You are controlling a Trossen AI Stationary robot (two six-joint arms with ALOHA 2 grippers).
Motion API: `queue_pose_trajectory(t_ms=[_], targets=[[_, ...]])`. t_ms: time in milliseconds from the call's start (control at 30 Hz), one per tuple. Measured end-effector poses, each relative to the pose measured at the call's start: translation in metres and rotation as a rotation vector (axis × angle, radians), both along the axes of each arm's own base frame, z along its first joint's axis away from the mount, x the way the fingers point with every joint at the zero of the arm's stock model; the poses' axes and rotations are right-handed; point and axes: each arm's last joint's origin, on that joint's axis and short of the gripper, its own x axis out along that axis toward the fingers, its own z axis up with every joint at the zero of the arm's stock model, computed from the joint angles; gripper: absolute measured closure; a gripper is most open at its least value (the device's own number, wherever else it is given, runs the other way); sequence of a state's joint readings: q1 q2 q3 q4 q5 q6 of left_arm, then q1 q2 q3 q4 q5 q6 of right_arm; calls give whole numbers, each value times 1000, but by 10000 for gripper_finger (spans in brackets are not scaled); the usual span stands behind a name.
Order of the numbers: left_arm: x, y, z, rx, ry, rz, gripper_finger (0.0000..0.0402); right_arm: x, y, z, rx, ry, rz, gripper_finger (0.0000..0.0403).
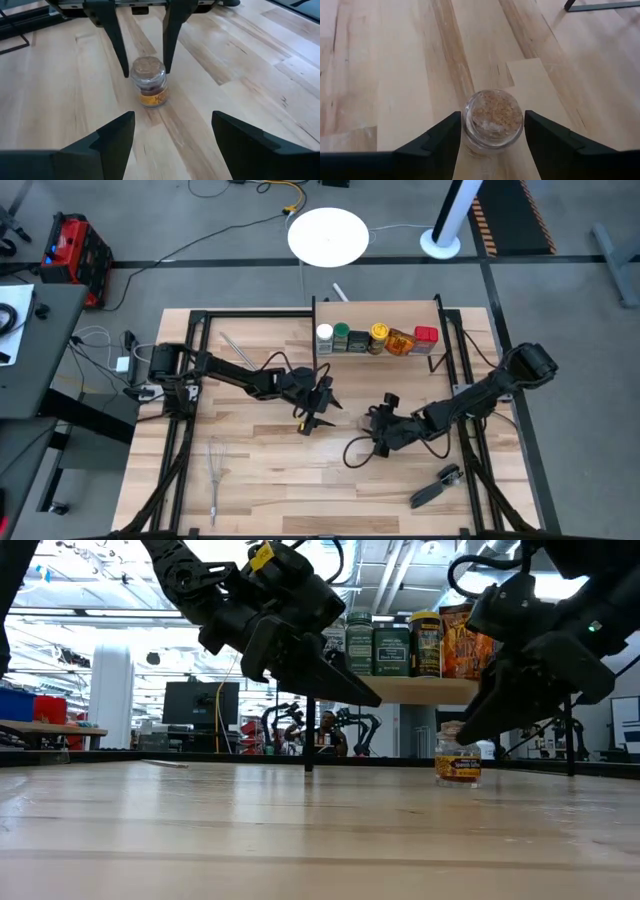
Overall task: Shelf spices
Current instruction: Put the transparent seasoning bottle on the shelf
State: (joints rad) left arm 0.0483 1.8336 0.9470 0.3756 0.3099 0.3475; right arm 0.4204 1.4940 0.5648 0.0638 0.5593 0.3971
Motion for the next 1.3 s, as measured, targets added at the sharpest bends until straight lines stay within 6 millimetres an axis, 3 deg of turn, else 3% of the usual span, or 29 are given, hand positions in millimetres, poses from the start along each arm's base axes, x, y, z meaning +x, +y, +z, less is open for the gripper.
queue_pose_trajectory(t_ms=[1300], targets=[[0, 0, -1, 1, -1, 0, 146, 0, -8, -6, -3, 25, 92, 184]])
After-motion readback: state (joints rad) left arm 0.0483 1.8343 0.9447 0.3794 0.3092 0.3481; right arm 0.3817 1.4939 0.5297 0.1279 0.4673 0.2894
